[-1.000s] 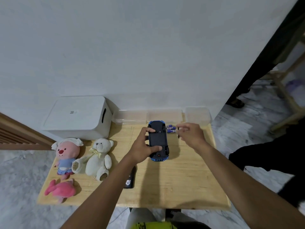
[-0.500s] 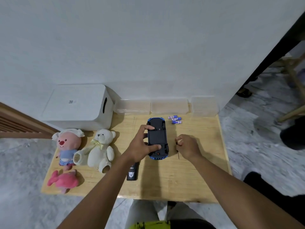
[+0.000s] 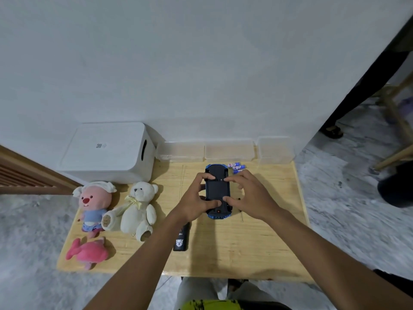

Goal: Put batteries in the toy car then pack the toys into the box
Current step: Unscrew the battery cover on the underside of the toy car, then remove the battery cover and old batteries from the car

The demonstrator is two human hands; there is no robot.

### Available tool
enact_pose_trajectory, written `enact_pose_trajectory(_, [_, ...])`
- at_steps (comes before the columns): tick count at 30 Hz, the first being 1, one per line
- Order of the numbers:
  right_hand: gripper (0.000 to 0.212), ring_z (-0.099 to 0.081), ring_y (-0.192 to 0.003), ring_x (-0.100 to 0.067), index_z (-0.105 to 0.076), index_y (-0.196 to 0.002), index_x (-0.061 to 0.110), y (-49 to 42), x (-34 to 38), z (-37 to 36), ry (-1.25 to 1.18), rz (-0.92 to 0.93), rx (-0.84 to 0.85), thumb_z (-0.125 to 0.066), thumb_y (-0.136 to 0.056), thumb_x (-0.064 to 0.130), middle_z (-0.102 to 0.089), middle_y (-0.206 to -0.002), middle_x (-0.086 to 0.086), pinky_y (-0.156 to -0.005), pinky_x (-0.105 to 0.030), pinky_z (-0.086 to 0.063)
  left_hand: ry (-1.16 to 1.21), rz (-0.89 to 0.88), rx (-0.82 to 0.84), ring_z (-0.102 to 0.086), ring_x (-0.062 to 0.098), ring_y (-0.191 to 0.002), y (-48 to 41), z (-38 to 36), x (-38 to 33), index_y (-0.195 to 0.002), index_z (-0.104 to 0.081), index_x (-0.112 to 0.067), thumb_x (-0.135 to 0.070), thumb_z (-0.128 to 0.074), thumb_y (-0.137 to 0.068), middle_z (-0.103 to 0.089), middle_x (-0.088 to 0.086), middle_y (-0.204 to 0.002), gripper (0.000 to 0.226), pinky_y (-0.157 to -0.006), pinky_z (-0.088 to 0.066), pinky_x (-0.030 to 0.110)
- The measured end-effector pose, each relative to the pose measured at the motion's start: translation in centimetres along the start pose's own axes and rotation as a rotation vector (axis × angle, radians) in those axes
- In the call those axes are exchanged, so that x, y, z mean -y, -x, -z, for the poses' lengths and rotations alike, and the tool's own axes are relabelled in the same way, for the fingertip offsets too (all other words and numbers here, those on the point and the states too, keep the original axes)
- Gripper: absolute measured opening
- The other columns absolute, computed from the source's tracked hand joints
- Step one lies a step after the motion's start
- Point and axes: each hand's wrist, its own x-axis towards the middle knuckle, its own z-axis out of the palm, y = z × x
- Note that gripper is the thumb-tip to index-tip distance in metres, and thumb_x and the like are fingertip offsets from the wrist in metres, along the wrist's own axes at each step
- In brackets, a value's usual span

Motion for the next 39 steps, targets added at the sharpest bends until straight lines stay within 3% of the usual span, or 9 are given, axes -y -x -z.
enact_pose_trajectory(5, [0.052, -0.048, -0.097, 0.004, -0.061, -0.124, 0.036, -0.1, 0.4, 0.3, -0.032, 0.000, -0.001, -0.083, -0.077, 0.039, -0.047, -0.118, 0.020, -0.079, -0.005, -0.035, 0.018, -0.008, 0.007, -0.071, 0.031, -0.101, 0.0, -0.1, 0.0, -0.133, -0.048, -0.037, 0.003, -0.080, -0.081, -0.058, 0.012, -0.130, 0.073, -0.079, -0.064, 0.048])
enact_pose_trajectory(10, [0.054, -0.049, -0.097, 0.000, -0.059, -0.123, 0.036, -0.9, 0.7, 1.1, 0.020, -0.002, 0.051, -0.085, -0.075, 0.038, -0.050, -0.120, 0.020, -0.080, -0.008, -0.034, -0.001, -0.015, 0.028, -0.073, 0.024, -0.094, 0.0, 0.1, -0.3, -0.140, -0.043, -0.040, 0.005, -0.081, -0.079, -0.056, 0.010, -0.134, 0.084, -0.083, -0.063, 0.043])
enact_pose_trajectory(13, [0.055, -0.046, -0.094, 0.005, -0.060, -0.122, 0.033, -1.4, 0.8, 1.4, 0.061, 0.022, 0.071, -0.086, -0.074, 0.036, -0.055, -0.115, 0.018, -0.080, -0.003, -0.032, -0.035, -0.020, 0.048, -0.072, 0.018, -0.088, 0.0, 0.1, -0.4, -0.143, -0.041, -0.042, 0.004, -0.082, -0.078, -0.056, 0.007, -0.134, 0.089, -0.083, -0.063, 0.038])
enact_pose_trajectory(20, [0.058, -0.057, -0.092, -0.007, -0.062, -0.124, 0.028, -2.1, 1.1, 1.1, 0.041, 0.040, 0.100, -0.087, -0.072, 0.031, -0.062, -0.100, 0.011, -0.084, -0.023, -0.048, -0.076, -0.050, 0.051, -0.070, 0.013, -0.085, -0.1, -0.6, -0.5, -0.144, -0.040, -0.044, 0.004, -0.081, -0.078, -0.058, 0.005, -0.129, 0.091, -0.082, -0.063, 0.038])
enact_pose_trajectory(25, [0.053, -0.052, -0.087, -0.002, -0.062, -0.119, 0.032, -1.6, 0.8, 1.7, 0.063, 0.077, -0.006, -0.083, -0.071, 0.037, -0.058, -0.095, 0.015, -0.079, -0.019, -0.045, -0.029, -0.048, 0.036, -0.072, 0.020, -0.089, -0.3, -0.8, -0.3, -0.144, -0.041, -0.042, 0.006, -0.080, -0.078, -0.056, 0.009, -0.134, 0.091, -0.081, -0.063, 0.036])
enact_pose_trajectory(28, [0.052, -0.050, -0.085, 0.006, -0.062, -0.117, 0.039, -0.8, -1.2, 3.2, 0.089, 0.026, -0.121, -0.082, -0.069, 0.044, -0.056, -0.094, 0.019, -0.074, -0.011, -0.040, -0.025, -0.031, 0.035, -0.074, 0.017, -0.088, -0.4, -0.7, 0.0, -0.145, -0.039, -0.046, 0.003, -0.083, -0.077, -0.055, 0.007, -0.135, 0.095, -0.081, -0.062, 0.034])
enact_pose_trajectory(30, [0.051, -0.052, -0.086, 0.001, -0.063, -0.116, 0.038, 0.3, -3.3, 4.0, 0.139, -0.044, -0.135, -0.083, -0.069, 0.044, -0.056, -0.094, 0.019, -0.074, -0.019, -0.044, -0.028, -0.009, 0.045, -0.075, 0.018, -0.089, -0.4, -0.6, 0.5, -0.146, -0.036, -0.049, 0.002, -0.085, -0.077, -0.054, 0.006, -0.136, 0.099, -0.081, -0.062, 0.035])
enact_pose_trajectory(33, [0.052, -0.058, -0.094, -0.015, -0.067, -0.116, 0.030, 2.6, -6.6, 3.8, 0.194, -0.181, -0.094, -0.084, -0.068, 0.038, -0.060, -0.097, 0.012, -0.078, -0.032, -0.050, -0.046, 0.028, 0.058, -0.075, 0.023, -0.093, -0.4, -0.5, 1.1, -0.145, -0.035, -0.052, 0.001, -0.085, -0.076, -0.054, 0.006, -0.136, 0.101, -0.079, -0.062, 0.036])
enact_pose_trajectory(39, [0.053, -0.060, -0.103, -0.019, -0.069, -0.117, 0.026, 5.0, -9.9, 1.9, 0.230, -0.308, -0.001, -0.083, -0.066, 0.029, -0.062, -0.102, 0.007, -0.082, -0.031, -0.050, -0.065, 0.035, 0.081, -0.074, 0.029, -0.093, -0.3, -0.9, 2.0, -0.146, -0.034, -0.051, 0.004, -0.085, -0.075, -0.053, 0.008, -0.136, 0.103, -0.079, -0.063, 0.038])
